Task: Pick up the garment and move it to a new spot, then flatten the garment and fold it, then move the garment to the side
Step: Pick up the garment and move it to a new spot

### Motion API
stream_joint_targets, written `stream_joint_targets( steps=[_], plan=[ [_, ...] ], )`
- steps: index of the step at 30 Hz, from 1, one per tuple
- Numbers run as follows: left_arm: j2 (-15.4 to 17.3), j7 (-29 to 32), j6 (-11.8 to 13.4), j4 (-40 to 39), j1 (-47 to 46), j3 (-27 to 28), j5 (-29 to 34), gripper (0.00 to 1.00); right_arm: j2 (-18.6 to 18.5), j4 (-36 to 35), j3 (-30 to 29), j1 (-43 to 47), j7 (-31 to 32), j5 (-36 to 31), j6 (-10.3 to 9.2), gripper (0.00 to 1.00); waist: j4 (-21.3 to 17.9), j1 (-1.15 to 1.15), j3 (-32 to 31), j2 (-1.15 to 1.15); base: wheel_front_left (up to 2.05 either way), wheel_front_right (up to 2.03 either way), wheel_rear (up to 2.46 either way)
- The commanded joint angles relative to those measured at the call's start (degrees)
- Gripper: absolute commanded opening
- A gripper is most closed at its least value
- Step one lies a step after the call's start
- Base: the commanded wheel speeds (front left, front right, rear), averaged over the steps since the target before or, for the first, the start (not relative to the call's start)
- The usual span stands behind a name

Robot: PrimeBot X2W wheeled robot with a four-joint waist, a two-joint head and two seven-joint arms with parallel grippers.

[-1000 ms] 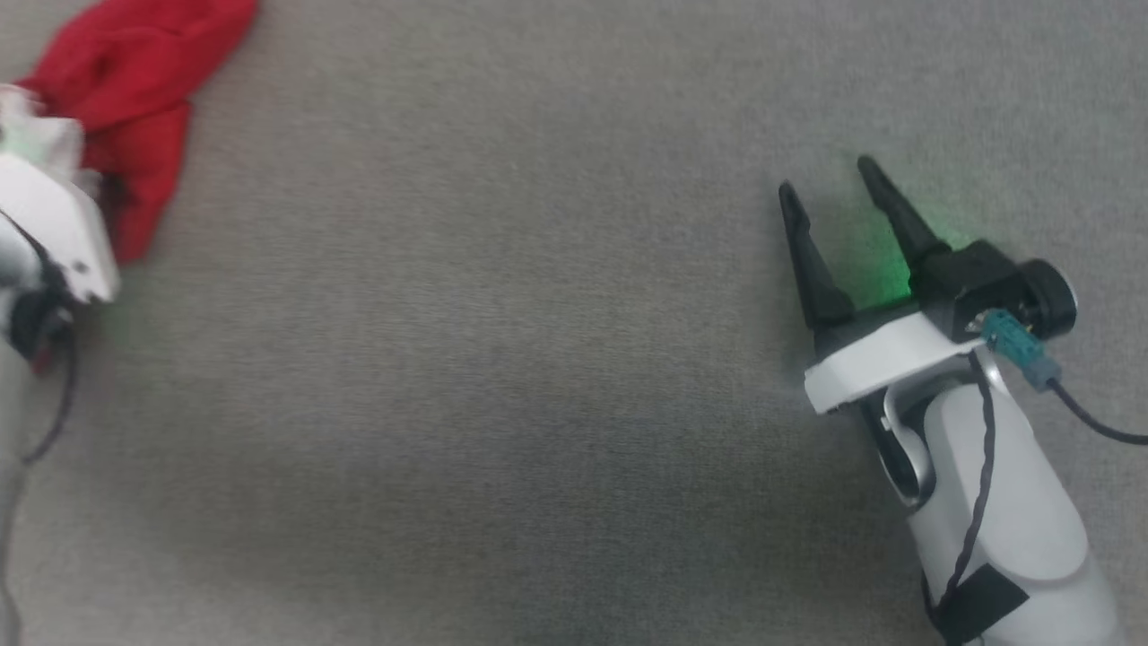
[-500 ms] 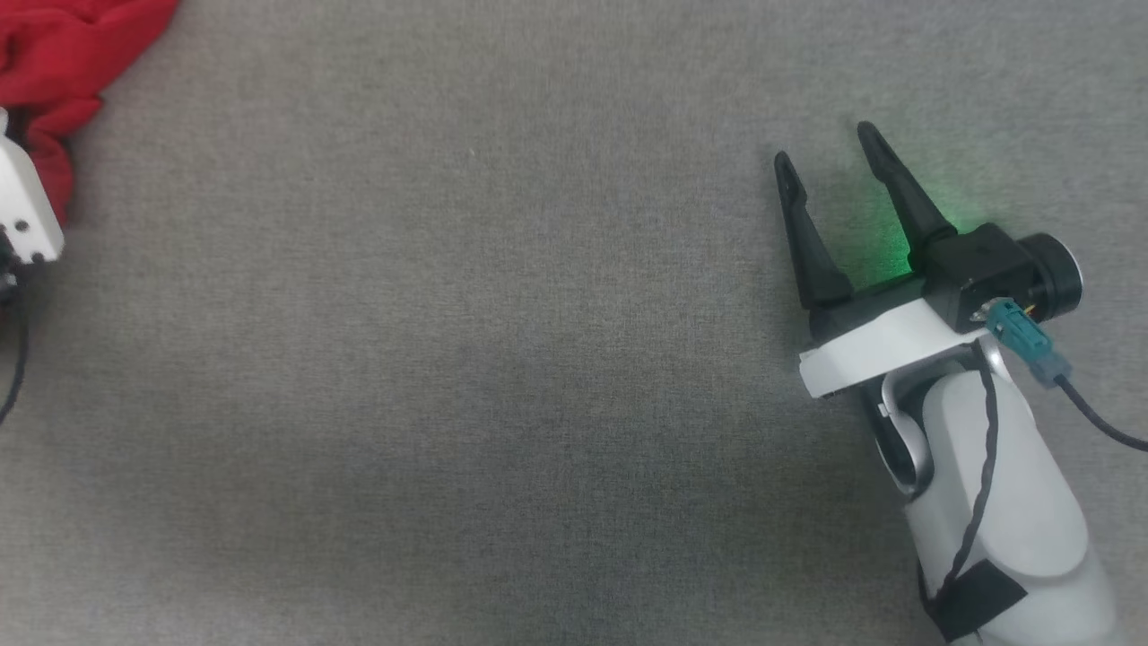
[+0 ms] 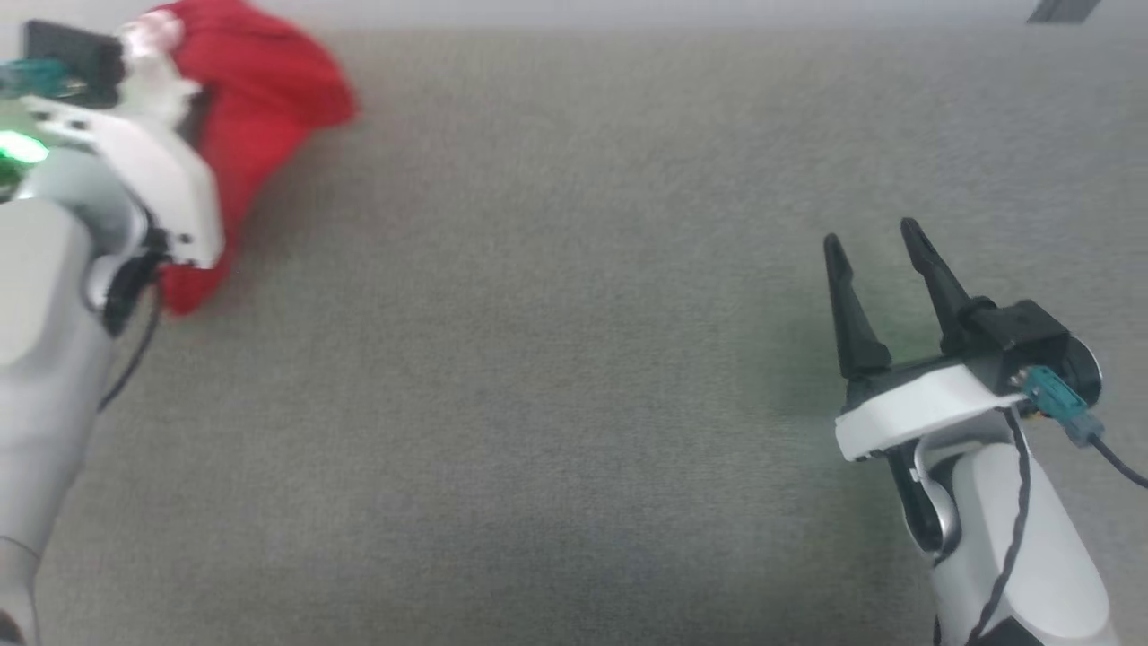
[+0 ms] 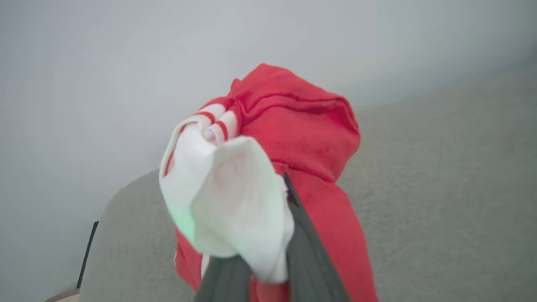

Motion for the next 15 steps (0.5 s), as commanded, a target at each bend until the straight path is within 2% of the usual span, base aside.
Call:
stream_joint_targets(
  steps=[1,8,10,15],
  plan=[
    [0.14,0.86,-0.09,-4.81,1.01,-3.3,-2.11,0.0,0.21,-0.36,-0.83,1.2,-0.07,0.51,0.01,1.0,-2.3,0.0,-2.45,0.0,0.0,0.0,0.0],
    [4.12,4.26,-0.08,-27.71,-0.24,-18.62,-11.1,0.0,0.22,-2.05,-2.43,2.71,-0.07,3.92,0.01,1.0,-8.97,0.0,-1.45,0.0,0.0,0.0,0.0],
    [4.26,4.64,-0.09,-33.65,-2.37,-23.88,-12.94,0.0,0.24,-2.66,-3.32,2.45,-0.07,4.86,0.01,1.0,-11.02,0.0,-0.06,0.0,0.0,0.0,0.0],
    [4.97,3.19,-0.08,-41.49,-10.67,-37.63,-16.55,0.0,0.26,-3.65,-4.76,0.93,-0.07,7.83,0.01,1.0,-16.53,0.0,4.39,0.0,0.0,0.0,0.0]
  ],
)
